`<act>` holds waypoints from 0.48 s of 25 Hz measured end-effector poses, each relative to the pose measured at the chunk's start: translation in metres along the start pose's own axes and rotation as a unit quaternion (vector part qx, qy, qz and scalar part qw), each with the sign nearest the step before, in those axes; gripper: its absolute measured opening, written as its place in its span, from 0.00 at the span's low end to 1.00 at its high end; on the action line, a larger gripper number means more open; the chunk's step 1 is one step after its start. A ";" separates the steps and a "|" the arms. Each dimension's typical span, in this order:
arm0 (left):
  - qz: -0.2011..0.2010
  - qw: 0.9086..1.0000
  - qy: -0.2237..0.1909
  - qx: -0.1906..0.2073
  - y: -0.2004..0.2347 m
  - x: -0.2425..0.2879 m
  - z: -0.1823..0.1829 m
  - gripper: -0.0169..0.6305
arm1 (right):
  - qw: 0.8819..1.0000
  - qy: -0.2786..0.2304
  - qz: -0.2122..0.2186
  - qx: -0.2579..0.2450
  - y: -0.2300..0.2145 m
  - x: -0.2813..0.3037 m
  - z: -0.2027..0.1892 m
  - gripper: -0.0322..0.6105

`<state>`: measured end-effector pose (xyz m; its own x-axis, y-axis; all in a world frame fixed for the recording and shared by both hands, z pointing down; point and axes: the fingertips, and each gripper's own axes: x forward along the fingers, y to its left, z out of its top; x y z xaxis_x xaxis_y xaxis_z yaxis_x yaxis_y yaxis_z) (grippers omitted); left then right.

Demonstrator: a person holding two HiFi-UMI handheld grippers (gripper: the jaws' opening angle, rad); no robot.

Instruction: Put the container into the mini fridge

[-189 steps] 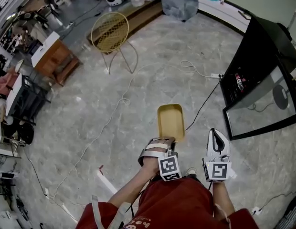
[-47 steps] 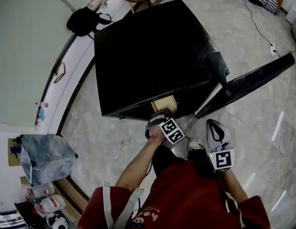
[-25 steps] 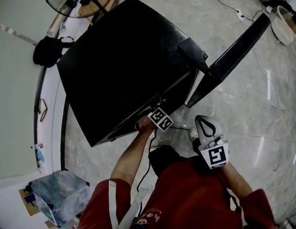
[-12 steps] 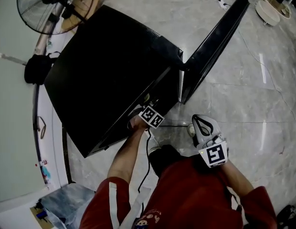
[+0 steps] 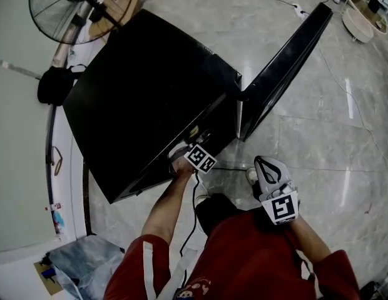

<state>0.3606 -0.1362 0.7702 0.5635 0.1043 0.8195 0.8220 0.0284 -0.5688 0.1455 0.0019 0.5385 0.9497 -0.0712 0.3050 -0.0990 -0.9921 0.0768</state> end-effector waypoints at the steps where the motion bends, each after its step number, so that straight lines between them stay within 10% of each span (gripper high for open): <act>1: 0.001 1.000 0.000 -0.004 -0.001 -0.003 -0.001 0.40 | 1.000 -0.002 0.003 0.001 0.000 0.001 0.001 0.05; 12: 0.020 0.997 0.000 -0.073 -0.016 -0.056 0.004 0.41 | 0.997 -0.024 0.071 0.006 -0.006 0.009 0.008 0.05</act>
<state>0.3161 -0.1385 0.7333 0.5961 0.1033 0.7962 0.8021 -0.1210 -0.5848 0.1567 0.0069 0.5330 0.9396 -0.2149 0.2662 -0.2294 -0.9730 0.0241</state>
